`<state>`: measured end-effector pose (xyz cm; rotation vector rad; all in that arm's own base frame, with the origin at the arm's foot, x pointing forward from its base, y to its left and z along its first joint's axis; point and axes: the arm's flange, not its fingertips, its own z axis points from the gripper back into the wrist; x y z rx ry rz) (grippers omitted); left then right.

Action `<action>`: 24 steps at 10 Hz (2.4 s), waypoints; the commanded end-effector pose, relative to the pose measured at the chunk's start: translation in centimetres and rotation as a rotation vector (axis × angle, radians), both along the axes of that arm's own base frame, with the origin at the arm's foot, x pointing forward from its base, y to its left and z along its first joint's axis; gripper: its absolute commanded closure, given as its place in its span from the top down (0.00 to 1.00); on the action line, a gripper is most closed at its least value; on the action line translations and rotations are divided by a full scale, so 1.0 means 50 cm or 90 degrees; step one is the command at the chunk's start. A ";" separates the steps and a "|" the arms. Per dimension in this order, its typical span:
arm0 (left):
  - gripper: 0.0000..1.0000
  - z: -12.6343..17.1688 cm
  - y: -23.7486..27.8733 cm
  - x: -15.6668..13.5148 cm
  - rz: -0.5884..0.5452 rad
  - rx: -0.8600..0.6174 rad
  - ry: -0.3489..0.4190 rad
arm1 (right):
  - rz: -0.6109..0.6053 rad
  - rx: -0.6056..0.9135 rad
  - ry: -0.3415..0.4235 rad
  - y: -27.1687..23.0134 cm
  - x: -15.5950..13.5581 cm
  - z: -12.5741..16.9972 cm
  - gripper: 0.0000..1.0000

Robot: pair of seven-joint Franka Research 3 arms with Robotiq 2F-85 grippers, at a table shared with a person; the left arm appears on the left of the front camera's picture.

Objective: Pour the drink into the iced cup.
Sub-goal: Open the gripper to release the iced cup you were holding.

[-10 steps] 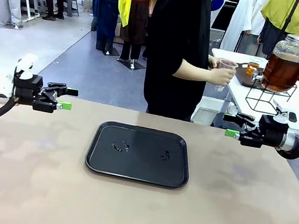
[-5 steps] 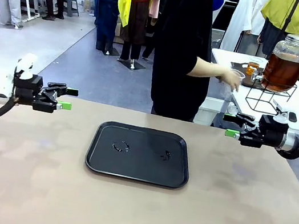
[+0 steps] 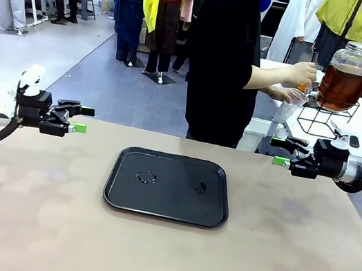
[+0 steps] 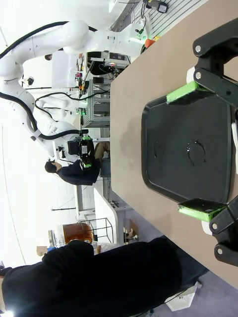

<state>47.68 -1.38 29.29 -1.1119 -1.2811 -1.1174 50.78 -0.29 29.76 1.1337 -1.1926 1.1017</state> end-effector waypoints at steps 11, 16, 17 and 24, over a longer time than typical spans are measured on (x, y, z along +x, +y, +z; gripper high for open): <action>1.00 0.000 -0.001 0.002 0.009 -0.006 -0.009 | -0.002 -0.002 -0.002 0.000 0.002 0.005 1.00; 1.00 0.000 -0.001 0.002 0.009 -0.006 -0.009 | -0.002 -0.002 -0.002 0.000 0.002 0.005 1.00; 1.00 0.000 -0.001 0.002 0.009 -0.006 -0.009 | -0.002 -0.002 -0.002 0.000 0.002 0.005 1.00; 1.00 0.000 -0.001 0.002 0.009 -0.006 -0.009 | -0.002 -0.002 -0.002 0.000 0.002 0.005 1.00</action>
